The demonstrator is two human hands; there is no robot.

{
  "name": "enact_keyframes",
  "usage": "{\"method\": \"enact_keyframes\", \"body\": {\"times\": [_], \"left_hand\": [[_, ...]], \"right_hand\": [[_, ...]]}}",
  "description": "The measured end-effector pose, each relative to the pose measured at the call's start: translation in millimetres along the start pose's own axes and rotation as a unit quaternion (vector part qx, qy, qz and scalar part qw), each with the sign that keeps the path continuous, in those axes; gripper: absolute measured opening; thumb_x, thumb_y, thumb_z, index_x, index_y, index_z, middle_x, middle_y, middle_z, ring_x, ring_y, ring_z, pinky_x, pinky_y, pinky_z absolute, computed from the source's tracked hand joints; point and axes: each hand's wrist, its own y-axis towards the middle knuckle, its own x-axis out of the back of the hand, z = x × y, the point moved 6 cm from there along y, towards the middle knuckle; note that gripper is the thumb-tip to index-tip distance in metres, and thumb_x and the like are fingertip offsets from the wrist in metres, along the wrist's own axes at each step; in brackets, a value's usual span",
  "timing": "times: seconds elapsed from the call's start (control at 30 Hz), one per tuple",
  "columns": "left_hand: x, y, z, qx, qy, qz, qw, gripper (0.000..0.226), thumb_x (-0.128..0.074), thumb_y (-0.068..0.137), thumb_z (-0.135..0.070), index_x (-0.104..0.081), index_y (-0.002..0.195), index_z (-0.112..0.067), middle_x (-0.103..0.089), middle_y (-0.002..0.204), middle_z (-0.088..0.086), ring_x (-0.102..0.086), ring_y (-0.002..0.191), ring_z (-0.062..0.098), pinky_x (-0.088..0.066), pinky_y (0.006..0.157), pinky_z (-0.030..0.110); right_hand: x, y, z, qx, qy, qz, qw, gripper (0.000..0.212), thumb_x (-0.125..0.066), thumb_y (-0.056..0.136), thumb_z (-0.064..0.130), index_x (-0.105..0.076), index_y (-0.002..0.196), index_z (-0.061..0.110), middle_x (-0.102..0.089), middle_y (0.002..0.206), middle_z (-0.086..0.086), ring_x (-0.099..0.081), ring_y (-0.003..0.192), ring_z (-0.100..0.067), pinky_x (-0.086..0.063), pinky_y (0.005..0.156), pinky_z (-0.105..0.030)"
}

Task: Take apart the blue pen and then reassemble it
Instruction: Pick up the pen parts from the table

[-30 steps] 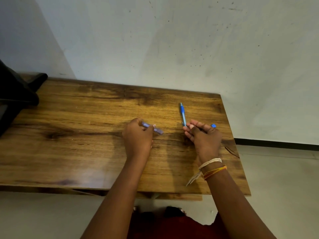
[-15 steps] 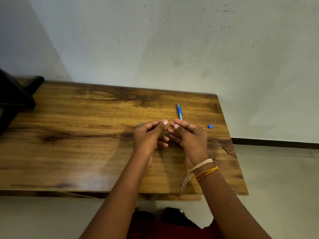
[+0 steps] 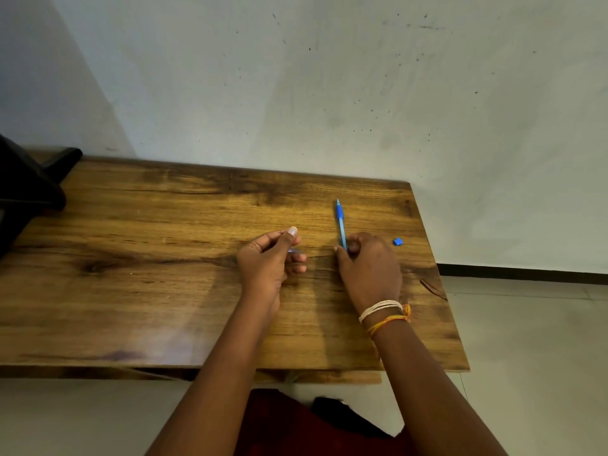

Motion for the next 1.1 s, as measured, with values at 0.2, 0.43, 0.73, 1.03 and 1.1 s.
{"method": "enact_keyframes", "body": {"times": [0.2, 0.43, 0.73, 1.03, 1.1], "left_hand": [[4.0, 0.1, -5.8, -0.012, -0.006, -0.008, 1.000, 0.011, -0.069, 0.084, -0.013, -0.067, 0.088, -0.003, -0.070, 0.074, 0.006, -0.061, 0.044, 0.007, -0.050, 0.041, 0.021], [3.4, 0.4, -7.3, -0.012, -0.016, -0.010, 1.000, 0.016, -0.069, 0.085, -0.014, -0.067, 0.093, 0.000, -0.070, 0.075, 0.005, -0.062, 0.045, 0.010, -0.050, 0.041, 0.022], [-1.7, -2.4, -8.8, 0.002, -0.036, 0.007, 0.999, 0.017, -0.068, 0.085, -0.013, -0.066, 0.095, 0.000, -0.071, 0.075, 0.007, -0.064, 0.047, 0.011, -0.050, 0.041, 0.021], [-9.9, -10.9, -12.4, 0.026, -0.094, 0.069, 0.993, 0.014, -0.066, 0.086, -0.014, -0.067, 0.095, -0.004, -0.076, 0.081, 0.007, -0.072, 0.065, 0.015, -0.054, 0.047, 0.021], [-12.9, -13.2, -14.6, 0.024, -0.108, 0.088, 0.990, 0.013, -0.066, 0.086, -0.014, -0.067, 0.095, -0.005, -0.076, 0.080, 0.006, -0.072, 0.067, 0.015, -0.054, 0.047, 0.020]], "right_hand": [[0.9, 1.5, -6.8, -0.087, 0.098, 0.045, 0.990, 0.016, -0.074, 0.072, 0.028, -0.072, 0.085, 0.017, -0.069, 0.072, 0.001, -0.064, 0.069, -0.012, -0.051, 0.062, -0.026], [-16.8, -8.2, -3.6, -0.290, 0.468, 0.129, 0.825, 0.014, -0.071, 0.081, 0.007, -0.062, 0.083, -0.004, -0.065, 0.067, -0.012, -0.065, 0.049, -0.015, -0.058, 0.050, -0.026], [-21.3, -7.4, 6.4, -0.260, 0.655, 0.176, 0.688, 0.004, -0.059, 0.089, 0.004, -0.061, 0.090, 0.001, -0.073, 0.082, -0.015, -0.073, 0.075, -0.021, -0.059, 0.068, -0.029], [-21.1, -6.9, 9.0, -0.271, 0.738, 0.187, 0.589, 0.016, -0.053, 0.092, 0.011, -0.063, 0.097, -0.001, -0.073, 0.088, -0.014, -0.073, 0.080, -0.020, -0.058, 0.071, -0.026], [-20.2, -8.1, 12.0, -0.271, 0.749, 0.199, 0.571, 0.016, -0.052, 0.091, 0.010, -0.064, 0.091, -0.001, -0.072, 0.084, -0.014, -0.073, 0.078, -0.021, -0.058, 0.072, -0.027]]}}
